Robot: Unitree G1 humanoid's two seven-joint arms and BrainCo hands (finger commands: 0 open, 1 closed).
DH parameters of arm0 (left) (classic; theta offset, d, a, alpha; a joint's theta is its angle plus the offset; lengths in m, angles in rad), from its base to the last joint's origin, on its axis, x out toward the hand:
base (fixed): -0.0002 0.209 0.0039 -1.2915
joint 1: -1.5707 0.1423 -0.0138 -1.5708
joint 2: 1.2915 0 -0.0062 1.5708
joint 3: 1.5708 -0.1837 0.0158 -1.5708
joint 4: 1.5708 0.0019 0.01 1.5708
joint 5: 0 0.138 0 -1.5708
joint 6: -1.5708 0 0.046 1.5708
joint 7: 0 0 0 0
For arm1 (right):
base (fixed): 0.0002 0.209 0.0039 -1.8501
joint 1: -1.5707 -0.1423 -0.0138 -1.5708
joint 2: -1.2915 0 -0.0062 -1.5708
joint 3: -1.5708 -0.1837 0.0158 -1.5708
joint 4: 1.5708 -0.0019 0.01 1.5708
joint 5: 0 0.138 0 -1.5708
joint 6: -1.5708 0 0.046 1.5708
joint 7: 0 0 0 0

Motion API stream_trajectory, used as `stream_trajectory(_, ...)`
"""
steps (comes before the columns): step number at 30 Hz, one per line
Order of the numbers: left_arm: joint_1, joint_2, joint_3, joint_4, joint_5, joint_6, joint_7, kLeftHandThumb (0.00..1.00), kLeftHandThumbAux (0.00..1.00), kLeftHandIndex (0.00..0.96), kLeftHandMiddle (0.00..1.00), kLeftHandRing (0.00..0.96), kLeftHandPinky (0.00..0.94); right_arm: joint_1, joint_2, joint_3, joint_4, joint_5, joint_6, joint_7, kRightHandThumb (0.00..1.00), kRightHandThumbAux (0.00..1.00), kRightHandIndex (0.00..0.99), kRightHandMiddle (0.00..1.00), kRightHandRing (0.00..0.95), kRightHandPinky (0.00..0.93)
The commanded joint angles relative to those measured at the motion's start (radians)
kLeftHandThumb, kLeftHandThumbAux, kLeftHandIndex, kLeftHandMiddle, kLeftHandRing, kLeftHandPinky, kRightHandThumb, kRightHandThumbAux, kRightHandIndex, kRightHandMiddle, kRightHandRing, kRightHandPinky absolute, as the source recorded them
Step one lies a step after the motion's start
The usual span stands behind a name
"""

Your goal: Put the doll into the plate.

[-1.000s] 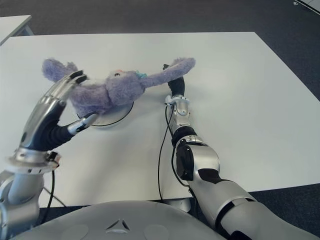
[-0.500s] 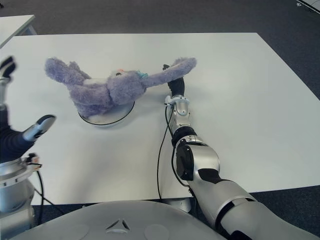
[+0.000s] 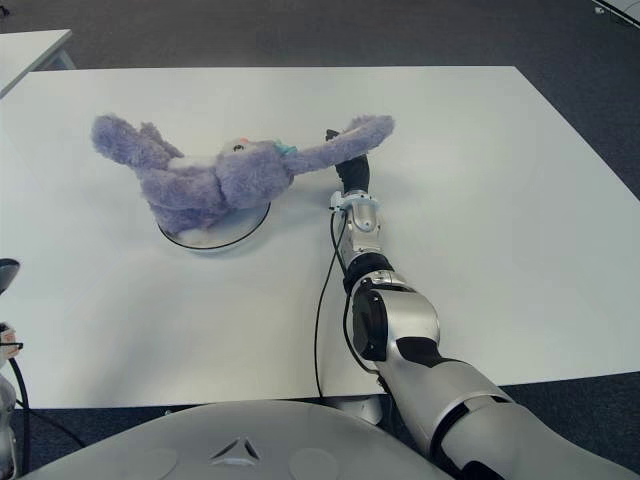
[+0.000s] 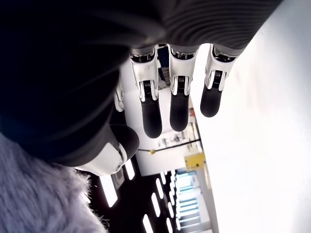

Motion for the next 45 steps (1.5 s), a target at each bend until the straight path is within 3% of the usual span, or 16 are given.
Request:
stream_trajectory(1, -0.075, -0.034, -0.073, 0.128, -0.044, -0.022, 0.001, 0.0, 0.165, 0.0, 0.0, 0.0, 0.0, 0.23, 0.084, -0.019, 0.125, 0.014, 0.05, -0.013, 0.693, 0.737, 0.402, 0.244, 0.192, 0.164)
stream_trajectory(9, -0.249, -0.023, -0.098, 0.306, -0.038, 0.018, 0.03, 0.0, 0.132, 0.0, 0.0, 0.0, 0.0, 0.23, 0.086, -0.024, 0.125, 0.019, 0.045, -0.008, 0.693, 0.737, 0.402, 0.237, 0.189, 0.151)
stream_trajectory(11, -0.28, -0.021, -0.106, 0.344, -0.043, 0.035, 0.026, 0.0, 0.128, 0.0, 0.0, 0.036, 0.061, 0.229, 0.086, -0.023, 0.125, 0.017, 0.046, -0.011, 0.693, 0.737, 0.402, 0.234, 0.189, 0.152)
stream_trajectory(12, -0.292, -0.023, -0.111, 0.36, -0.052, 0.045, 0.019, 0.0, 0.134, 0.0, 0.0, 0.073, 0.141, 0.229, 0.086, -0.023, 0.125, 0.017, 0.046, -0.013, 0.693, 0.737, 0.402, 0.233, 0.189, 0.155)
stream_trajectory(15, -0.305, -0.025, -0.114, 0.38, -0.061, 0.049, 0.012, 0.0, 0.141, 0.0, 0.0, 0.096, 0.203, 0.229, 0.087, -0.024, 0.125, 0.018, 0.046, -0.014, 0.693, 0.737, 0.402, 0.232, 0.189, 0.158)
stream_trajectory(27, -0.317, -0.02, -0.112, 0.402, -0.059, 0.035, 0.016, 0.0, 0.14, 0.0, 0.0, 0.094, 0.197, 0.229, 0.087, -0.022, 0.126, 0.017, 0.051, -0.018, 0.691, 0.739, 0.4, 0.225, 0.191, 0.166)
stream_trajectory(28, -0.384, -0.016, -0.136, 0.46, -0.152, 0.136, -0.064, 0.0, 0.14, 0.0, 0.0, 0.094, 0.197, 0.23, 0.087, -0.022, 0.126, 0.017, 0.049, -0.017, 0.691, 0.739, 0.4, 0.226, 0.191, 0.166)
stream_trajectory(29, -0.435, -0.012, -0.154, 0.504, -0.222, 0.211, -0.124, 0.0, 0.248, 0.0, 0.0, 0.023, 0.049, 0.23, 0.087, -0.023, 0.126, 0.017, 0.047, -0.016, 0.692, 0.739, 0.4, 0.227, 0.19, 0.167)
stream_trajectory(31, -0.505, -0.018, -0.186, 0.545, -0.28, 0.312, -0.176, 0.0, 0.285, 0.0, 0.0, 0.002, 0.006, 0.23, 0.088, -0.026, 0.126, 0.021, 0.047, -0.014, 0.692, 0.739, 0.4, 0.227, 0.19, 0.167)
stream_trajectory(37, -0.56, -0.039, -0.227, 0.534, -0.307, 0.44, -0.196, 0.0, 0.308, 0.0, 0.0, 0.0, 0.0, 0.229, 0.089, -0.026, 0.126, 0.02, 0.057, -0.016, 0.692, 0.739, 0.4, 0.224, 0.185, 0.166)
stream_trajectory(45, -0.592, -0.033, -0.24, 0.569, -0.384, 0.546, -0.244, 0.0, 0.316, 0.0, 0.0, 0.0, 0.0, 0.231, 0.087, -0.014, 0.126, 0.01, 0.054, -0.029, 0.692, 0.738, 0.399, 0.226, 0.182, 0.164)
